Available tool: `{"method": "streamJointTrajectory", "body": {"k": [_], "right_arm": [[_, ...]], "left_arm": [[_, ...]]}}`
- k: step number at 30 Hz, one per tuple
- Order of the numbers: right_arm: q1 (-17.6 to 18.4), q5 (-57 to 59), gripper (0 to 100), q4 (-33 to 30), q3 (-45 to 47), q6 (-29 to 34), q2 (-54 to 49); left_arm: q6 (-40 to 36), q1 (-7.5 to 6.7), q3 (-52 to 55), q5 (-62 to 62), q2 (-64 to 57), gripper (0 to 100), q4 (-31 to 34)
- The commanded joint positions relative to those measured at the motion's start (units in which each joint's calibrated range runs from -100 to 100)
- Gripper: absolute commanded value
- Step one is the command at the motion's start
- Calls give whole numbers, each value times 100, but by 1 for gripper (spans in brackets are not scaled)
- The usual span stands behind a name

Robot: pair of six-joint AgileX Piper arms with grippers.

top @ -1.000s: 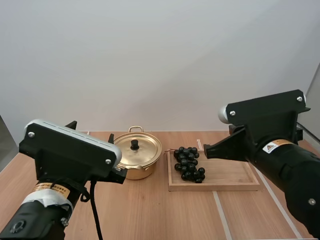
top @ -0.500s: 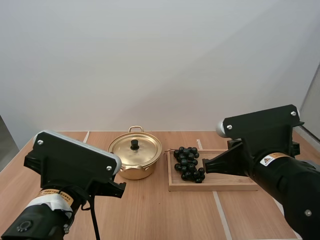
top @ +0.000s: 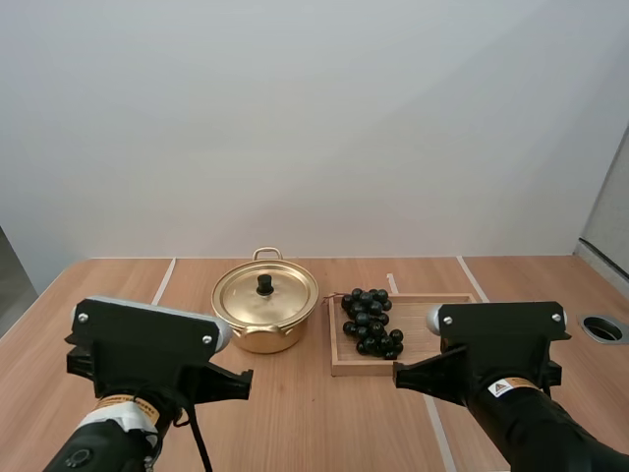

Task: Open the pot, put the pineapple inside, and close it

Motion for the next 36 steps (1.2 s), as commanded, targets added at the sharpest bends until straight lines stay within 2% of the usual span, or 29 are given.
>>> {"method": "streamJointTrajectory", "body": {"k": [1,4,9,13,18,22,26,31,34,36], "right_arm": [[1,-207,0,591,18,-32,-136],[33,-226,0,441,65,-32,-283],[74,-33,0,-193,247,-157,-351],[127,20,0,-224,247,-113,-472],[281,85,0,-210,247,-103,-668],[506,6,0,-184,247,225,-831],[799,-196,0,-246,247,225,-1018],[1102,-314,0,-855,247,225,-1048],[1156,-314,0,-1315,247,225,-1048],[1156,-314,0,-1388,247,225,-1048]], "left_arm": [[-608,31,169,-353,-22,0,-81],[-662,65,327,-461,-22,0,-81],[-1023,64,380,-500,-22,0,-81],[-1089,64,380,-500,-22,0,-49],[-1228,73,380,-618,-22,0,410],[-1817,73,380,-558,-22,0,968],[-1858,73,380,-558,-22,0,992],[-1883,73,380,-558,-22,0,1231],[-1883,73,380,-558,-22,0,1231],[-1883,73,380,-605,-22,0,1229]]}}
